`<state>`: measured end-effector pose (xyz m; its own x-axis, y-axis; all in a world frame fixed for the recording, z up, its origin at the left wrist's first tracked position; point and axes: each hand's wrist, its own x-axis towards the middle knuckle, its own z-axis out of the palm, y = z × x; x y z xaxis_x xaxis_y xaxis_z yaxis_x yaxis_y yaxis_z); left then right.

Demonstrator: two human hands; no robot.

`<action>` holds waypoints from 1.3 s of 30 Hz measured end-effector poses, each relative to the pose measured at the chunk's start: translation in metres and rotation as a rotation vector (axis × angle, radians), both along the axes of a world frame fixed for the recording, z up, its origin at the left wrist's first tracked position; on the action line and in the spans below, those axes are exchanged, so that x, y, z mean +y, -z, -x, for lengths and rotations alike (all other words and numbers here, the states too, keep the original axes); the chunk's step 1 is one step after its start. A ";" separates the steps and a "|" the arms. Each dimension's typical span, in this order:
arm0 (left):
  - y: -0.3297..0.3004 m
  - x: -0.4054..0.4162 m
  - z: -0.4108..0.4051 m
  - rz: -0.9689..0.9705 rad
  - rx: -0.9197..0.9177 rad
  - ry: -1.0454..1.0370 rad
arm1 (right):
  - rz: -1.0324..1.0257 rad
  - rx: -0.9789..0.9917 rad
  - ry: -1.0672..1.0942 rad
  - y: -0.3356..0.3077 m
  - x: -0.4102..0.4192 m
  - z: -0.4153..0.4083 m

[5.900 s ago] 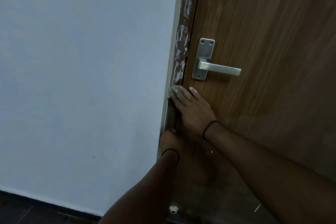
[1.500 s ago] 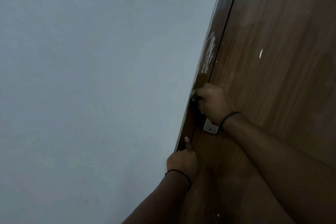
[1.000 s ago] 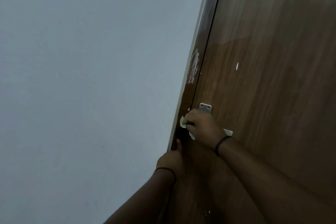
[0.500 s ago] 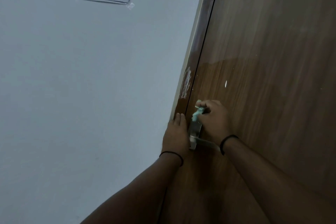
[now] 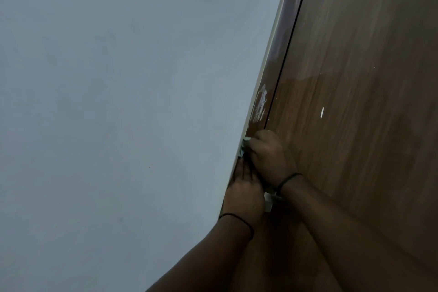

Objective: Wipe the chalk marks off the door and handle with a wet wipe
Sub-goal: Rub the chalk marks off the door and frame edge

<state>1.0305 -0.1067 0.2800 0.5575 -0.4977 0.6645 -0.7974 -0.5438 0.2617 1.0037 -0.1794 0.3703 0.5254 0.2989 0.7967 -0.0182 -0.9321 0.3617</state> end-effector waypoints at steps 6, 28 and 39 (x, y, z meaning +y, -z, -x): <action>-0.002 0.003 -0.007 -0.051 0.007 -0.011 | -0.010 -0.181 0.061 -0.090 0.005 -0.012; -0.002 0.001 -0.008 -0.017 0.020 0.024 | 0.067 0.020 0.072 -0.028 0.006 -0.002; 0.005 -0.002 -0.012 -0.034 0.012 -0.016 | 0.006 -0.157 0.131 -0.095 0.000 -0.011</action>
<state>1.0426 -0.1086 0.2746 0.5733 -0.5111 0.6404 -0.7855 -0.5651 0.2522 1.0147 -0.1791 0.4648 0.4294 0.2414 0.8703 -0.1955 -0.9159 0.3505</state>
